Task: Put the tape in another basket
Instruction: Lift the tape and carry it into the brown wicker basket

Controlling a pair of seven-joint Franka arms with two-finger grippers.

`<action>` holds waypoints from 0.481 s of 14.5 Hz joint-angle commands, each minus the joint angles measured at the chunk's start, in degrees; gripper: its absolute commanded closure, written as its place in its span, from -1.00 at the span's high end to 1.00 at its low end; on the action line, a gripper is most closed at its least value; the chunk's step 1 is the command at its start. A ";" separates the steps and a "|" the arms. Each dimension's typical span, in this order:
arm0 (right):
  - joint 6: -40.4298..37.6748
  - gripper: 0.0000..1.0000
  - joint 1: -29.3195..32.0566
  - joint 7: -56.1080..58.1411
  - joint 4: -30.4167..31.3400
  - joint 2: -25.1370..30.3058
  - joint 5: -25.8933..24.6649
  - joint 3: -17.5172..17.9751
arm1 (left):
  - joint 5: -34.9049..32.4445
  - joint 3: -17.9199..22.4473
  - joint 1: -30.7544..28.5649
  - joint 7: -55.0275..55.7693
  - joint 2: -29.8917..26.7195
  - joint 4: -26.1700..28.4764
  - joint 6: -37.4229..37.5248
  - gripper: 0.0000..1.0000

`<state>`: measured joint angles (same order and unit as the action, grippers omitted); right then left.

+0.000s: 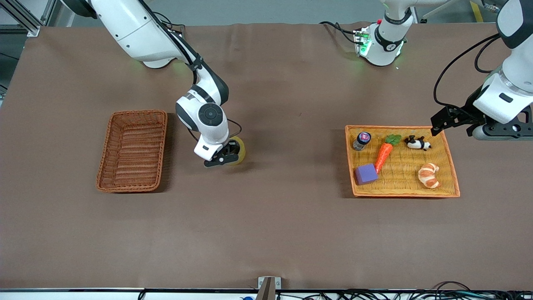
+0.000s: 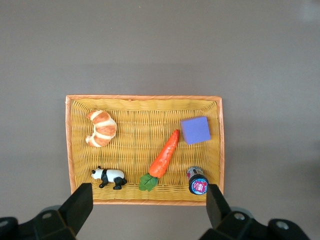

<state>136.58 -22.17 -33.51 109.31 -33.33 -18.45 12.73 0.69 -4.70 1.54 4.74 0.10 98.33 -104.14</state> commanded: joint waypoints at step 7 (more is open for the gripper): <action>-11.60 -0.99 9.06 -3.58 -1.03 14.95 -0.53 0.20 | -1.04 -0.40 0.21 0.36 0.08 -1.12 1.39 1.00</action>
<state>126.54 -16.16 -36.53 105.60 -24.39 -18.46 12.43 0.69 -4.98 1.72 4.76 0.18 98.16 -103.97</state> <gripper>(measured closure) 0.784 0.000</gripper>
